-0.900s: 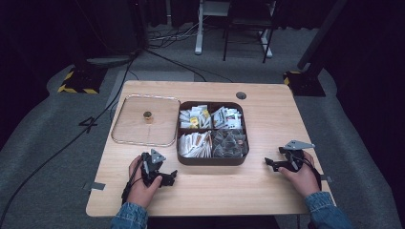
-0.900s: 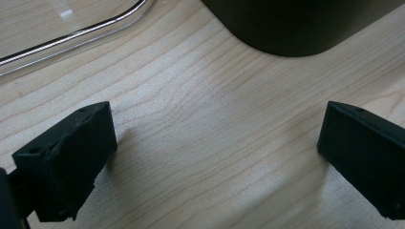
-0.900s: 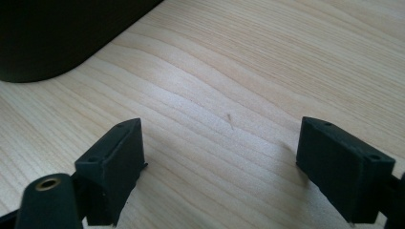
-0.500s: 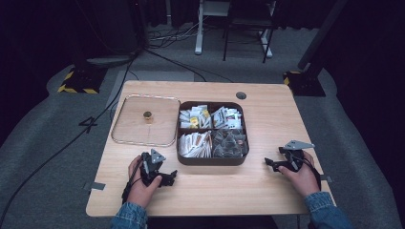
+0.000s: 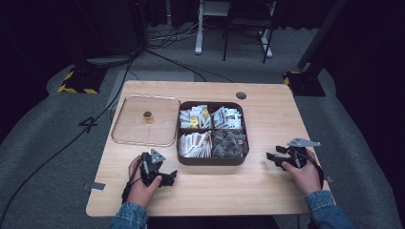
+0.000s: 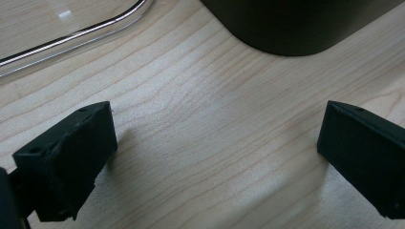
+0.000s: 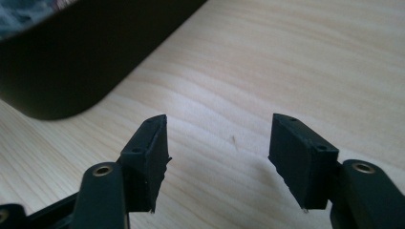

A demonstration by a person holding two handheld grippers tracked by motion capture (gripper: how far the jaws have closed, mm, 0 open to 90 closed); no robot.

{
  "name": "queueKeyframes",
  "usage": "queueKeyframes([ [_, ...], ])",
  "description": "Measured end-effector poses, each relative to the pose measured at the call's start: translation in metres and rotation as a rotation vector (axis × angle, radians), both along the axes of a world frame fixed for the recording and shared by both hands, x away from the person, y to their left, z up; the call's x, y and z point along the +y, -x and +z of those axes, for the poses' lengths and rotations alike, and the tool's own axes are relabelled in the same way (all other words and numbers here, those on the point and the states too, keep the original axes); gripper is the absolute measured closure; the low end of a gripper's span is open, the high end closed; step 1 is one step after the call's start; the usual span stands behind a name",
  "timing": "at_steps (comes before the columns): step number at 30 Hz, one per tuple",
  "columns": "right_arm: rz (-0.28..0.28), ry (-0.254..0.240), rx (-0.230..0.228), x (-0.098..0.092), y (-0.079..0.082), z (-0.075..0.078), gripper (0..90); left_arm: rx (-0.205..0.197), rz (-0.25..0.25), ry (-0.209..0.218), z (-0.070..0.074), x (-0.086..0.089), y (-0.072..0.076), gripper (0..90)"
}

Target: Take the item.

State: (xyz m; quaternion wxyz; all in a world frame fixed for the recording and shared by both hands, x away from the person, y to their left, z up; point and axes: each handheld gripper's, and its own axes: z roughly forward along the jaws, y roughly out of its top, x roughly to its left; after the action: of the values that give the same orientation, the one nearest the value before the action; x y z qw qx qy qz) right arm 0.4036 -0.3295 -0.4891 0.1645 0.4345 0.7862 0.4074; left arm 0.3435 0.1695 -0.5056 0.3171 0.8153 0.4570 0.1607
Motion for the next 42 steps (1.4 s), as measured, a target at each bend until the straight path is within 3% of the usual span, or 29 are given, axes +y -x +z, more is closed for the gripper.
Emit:
queueKeyframes([
  [5, -0.005, -0.090, -0.014, 0.002, -0.002, 0.019, 41.5, 0.000, 0.000, 0.000, 0.000, 0.000, 0.000, 0.1],
  [11, -0.004, -0.160, -0.019, 0.004, -0.009, 0.037, 43.6, 0.000, 0.000, 0.000, 0.000, 0.000, 0.000, 0.1],
  [20, 0.002, -0.191, -0.019, 0.019, -0.025, 0.058, 48.9, -0.001, 0.000, 0.000, 0.000, 0.000, 0.000, 0.1],
  [33, 0.067, -0.127, -0.024, 0.068, -0.068, 0.089, 48.8, -0.001, 0.000, 0.001, 0.000, 0.000, 0.000, 0.1],
  [42, 0.111, -0.095, -0.015, 0.100, -0.092, 0.100, 47.7, 0.000, -0.003, -0.001, 0.000, 0.000, -0.001, 0.0],
])
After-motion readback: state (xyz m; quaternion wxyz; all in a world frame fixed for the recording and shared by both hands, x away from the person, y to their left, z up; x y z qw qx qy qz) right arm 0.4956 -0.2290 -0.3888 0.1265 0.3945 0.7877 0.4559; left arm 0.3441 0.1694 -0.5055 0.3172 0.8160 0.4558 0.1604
